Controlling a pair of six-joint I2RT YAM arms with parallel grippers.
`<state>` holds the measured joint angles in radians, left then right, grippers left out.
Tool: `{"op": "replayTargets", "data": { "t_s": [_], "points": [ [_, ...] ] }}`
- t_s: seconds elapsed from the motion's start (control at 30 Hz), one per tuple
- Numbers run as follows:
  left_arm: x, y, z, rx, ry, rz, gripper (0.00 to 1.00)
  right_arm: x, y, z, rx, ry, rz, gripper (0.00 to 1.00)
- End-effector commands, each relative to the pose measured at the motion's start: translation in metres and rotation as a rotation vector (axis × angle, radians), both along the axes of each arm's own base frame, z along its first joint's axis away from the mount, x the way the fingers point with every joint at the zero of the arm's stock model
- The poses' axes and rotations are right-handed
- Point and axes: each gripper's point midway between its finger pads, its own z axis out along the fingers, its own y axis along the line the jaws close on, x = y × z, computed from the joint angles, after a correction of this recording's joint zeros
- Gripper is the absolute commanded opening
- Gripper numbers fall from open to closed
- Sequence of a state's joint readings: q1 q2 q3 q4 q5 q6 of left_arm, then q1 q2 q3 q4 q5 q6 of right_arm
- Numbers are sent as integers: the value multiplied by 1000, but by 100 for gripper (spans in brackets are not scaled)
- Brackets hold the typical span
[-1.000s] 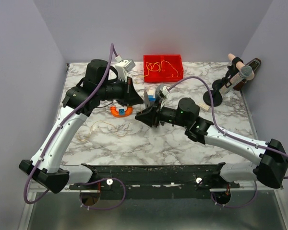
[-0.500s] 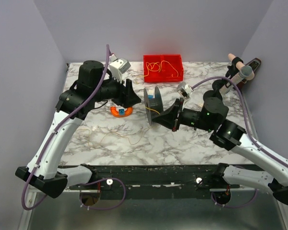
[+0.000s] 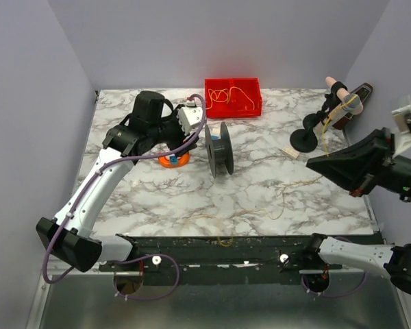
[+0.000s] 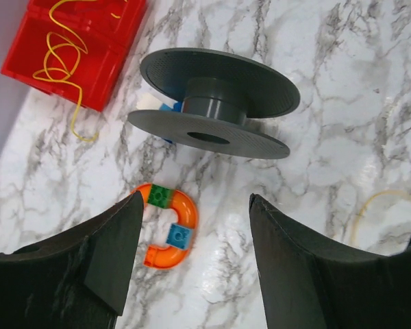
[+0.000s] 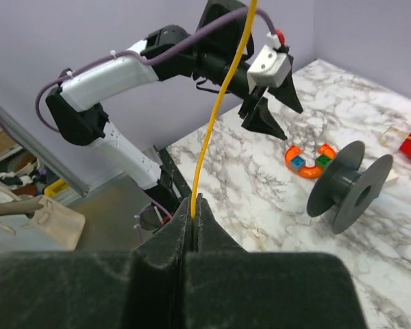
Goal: Wrap the cables
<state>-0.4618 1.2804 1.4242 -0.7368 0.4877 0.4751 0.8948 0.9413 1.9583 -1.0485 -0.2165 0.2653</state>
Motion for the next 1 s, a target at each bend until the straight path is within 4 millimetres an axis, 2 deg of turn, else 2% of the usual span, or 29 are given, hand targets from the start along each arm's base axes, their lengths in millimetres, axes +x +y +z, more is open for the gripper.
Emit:
{"op": "replayTargets", "data": {
  "t_s": [0.0, 0.1, 0.13, 0.17, 0.2, 0.23, 0.3, 0.37, 0.47, 0.63, 0.77, 0.97],
  "points": [
    [30, -8, 23, 65, -232, -110, 72, 17, 7, -57, -308, 134, -14, 1],
    [30, -16, 15, 105, -279, -227, 73, 30, 52, -87, -368, 181, 106, 1],
    [27, -18, 9, 128, -292, -283, 88, 34, 64, -99, -382, 201, 136, 1],
    [25, -18, 3, 163, -316, -340, 99, 39, 75, -112, -385, 221, 167, 1],
    [23, -18, -1, 191, -337, -390, 99, 43, 91, -117, -346, 222, 220, 1],
    [24, -16, -5, 213, -349, -409, 99, 46, 97, -131, -328, 270, 258, 1],
    [30, -14, -5, 214, -361, -406, 99, 69, 115, -149, -253, 316, 300, 1],
    [32, -13, -4, 196, -374, -424, 98, 91, 125, -180, -267, 383, 302, 1],
    [33, -8, -7, 206, -406, -468, 94, 106, 141, -210, -268, 463, 364, 1],
    [33, 7, -9, 234, -457, -525, 93, 117, 151, -247, -243, 574, 361, 1],
    [21, 14, -16, 335, -573, -686, 88, 128, 152, -264, -208, 631, 303, 1],
    [-5, -6, -8, 337, -672, -879, 81, 168, 142, -276, -125, 646, 111, 1]
  ]
}}
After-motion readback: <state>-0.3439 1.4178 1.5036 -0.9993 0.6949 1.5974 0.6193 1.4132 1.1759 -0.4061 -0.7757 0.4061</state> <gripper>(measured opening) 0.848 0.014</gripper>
